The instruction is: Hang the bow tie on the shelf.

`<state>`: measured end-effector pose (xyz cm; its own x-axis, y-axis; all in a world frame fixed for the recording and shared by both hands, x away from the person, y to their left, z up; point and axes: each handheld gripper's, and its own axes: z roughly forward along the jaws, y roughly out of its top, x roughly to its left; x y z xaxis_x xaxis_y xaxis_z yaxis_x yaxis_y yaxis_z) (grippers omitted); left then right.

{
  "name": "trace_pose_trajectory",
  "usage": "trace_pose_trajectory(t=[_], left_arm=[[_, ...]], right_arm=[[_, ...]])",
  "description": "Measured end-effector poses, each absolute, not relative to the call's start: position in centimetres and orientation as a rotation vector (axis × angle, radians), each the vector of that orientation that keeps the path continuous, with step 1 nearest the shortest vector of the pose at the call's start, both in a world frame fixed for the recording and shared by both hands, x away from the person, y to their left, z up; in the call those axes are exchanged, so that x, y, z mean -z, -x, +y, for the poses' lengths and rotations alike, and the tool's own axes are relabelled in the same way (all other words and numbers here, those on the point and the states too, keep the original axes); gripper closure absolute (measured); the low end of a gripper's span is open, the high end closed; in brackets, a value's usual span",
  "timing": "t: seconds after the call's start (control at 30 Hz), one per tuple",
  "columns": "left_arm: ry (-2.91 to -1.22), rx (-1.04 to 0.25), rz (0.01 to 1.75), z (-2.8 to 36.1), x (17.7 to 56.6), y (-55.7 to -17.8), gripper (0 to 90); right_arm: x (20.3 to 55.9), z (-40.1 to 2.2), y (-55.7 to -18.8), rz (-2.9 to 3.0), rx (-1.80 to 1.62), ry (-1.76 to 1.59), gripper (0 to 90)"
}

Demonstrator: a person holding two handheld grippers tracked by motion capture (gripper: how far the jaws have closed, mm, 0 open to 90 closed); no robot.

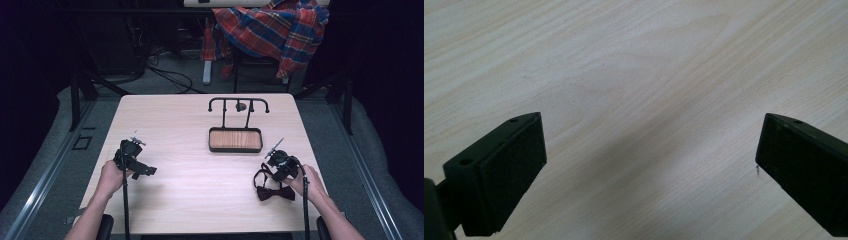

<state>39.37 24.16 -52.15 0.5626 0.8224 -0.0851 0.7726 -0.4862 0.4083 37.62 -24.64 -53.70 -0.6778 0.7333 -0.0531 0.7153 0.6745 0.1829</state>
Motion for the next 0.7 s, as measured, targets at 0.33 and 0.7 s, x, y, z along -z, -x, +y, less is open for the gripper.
trace_pose_trajectory(t=[0.33, 0.7], left_arm=[[-2.399, -0.172, 1.294, 24.2, 52.1, -39.4, 0.0], [-2.412, -0.173, 1.293, 24.1, 52.2, -39.4, 0.0]], right_arm=[[52.0, -24.6, -36.9, 2.632, -0.327, -1.185, 88.3], [49.3, -25.0, -36.0, 2.498, -0.446, -1.103, 88.5]])
